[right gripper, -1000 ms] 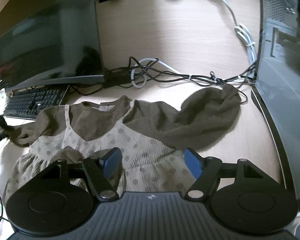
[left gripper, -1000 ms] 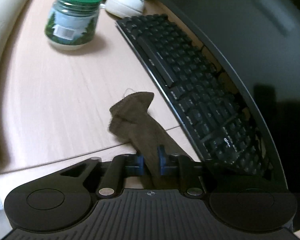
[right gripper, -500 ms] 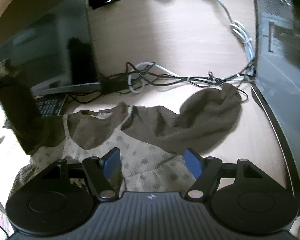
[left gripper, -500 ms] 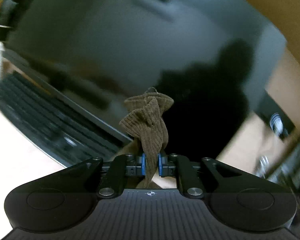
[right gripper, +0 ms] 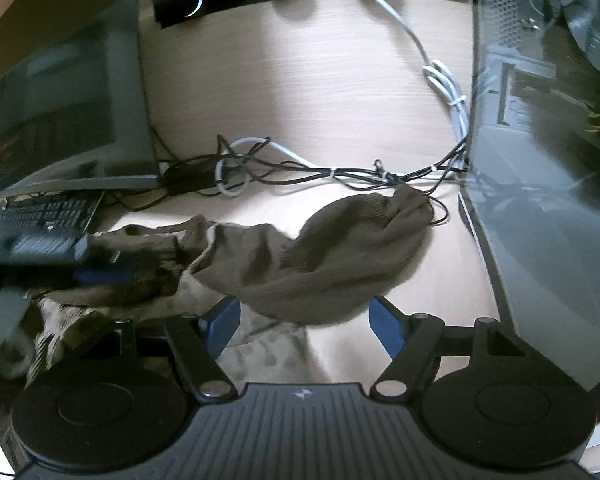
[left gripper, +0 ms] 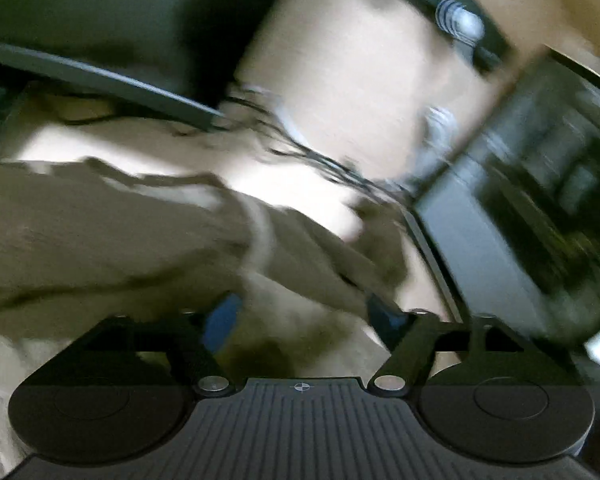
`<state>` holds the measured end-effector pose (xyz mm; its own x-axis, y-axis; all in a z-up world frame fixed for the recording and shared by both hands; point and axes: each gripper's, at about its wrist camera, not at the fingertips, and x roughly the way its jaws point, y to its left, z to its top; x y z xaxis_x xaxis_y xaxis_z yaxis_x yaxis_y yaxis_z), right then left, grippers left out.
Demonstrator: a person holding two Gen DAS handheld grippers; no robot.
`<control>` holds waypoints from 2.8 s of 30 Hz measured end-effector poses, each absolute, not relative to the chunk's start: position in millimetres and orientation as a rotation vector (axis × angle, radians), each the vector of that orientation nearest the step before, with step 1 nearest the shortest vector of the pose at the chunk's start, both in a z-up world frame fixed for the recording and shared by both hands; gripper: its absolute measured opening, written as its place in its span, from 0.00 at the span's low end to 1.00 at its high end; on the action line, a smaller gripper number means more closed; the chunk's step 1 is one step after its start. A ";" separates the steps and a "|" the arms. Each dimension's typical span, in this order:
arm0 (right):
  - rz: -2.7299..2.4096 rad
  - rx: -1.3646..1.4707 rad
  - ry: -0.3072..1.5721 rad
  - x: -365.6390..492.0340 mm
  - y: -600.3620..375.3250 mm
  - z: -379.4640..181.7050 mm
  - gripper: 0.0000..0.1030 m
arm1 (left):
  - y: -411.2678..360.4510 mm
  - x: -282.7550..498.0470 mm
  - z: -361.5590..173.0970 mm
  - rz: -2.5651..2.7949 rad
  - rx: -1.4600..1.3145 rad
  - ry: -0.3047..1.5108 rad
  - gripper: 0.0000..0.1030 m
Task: Fold clothes
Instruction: 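Lay the held sleeve on the desk and open the left tool, then grasp the other brown sleeve with the right tool and lift it, then carry the held sleeve across the dress body and open the right tool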
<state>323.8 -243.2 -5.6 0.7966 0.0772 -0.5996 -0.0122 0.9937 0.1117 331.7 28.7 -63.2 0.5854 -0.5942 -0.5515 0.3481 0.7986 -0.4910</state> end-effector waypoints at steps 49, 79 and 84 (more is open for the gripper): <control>-0.285 0.540 0.601 416.1 -300.3 -59.8 0.54 | 147.4 324.8 -55.1 -0.330 -0.511 0.870 1.00; 0.298 0.127 0.484 356.3 -123.1 3.4 0.46 | 233.0 248.8 -35.6 -0.240 -0.570 0.844 1.00; -0.065 0.385 0.503 376.2 -219.6 -7.0 0.56 | 195.6 263.8 -33.9 -0.291 -0.414 0.825 1.00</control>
<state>376.2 -219.6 -7.0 0.8756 0.0326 -0.4819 0.1547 0.9262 0.3438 263.8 195.6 -33.9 0.6466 -0.4059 -0.6459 0.0900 0.8814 -0.4638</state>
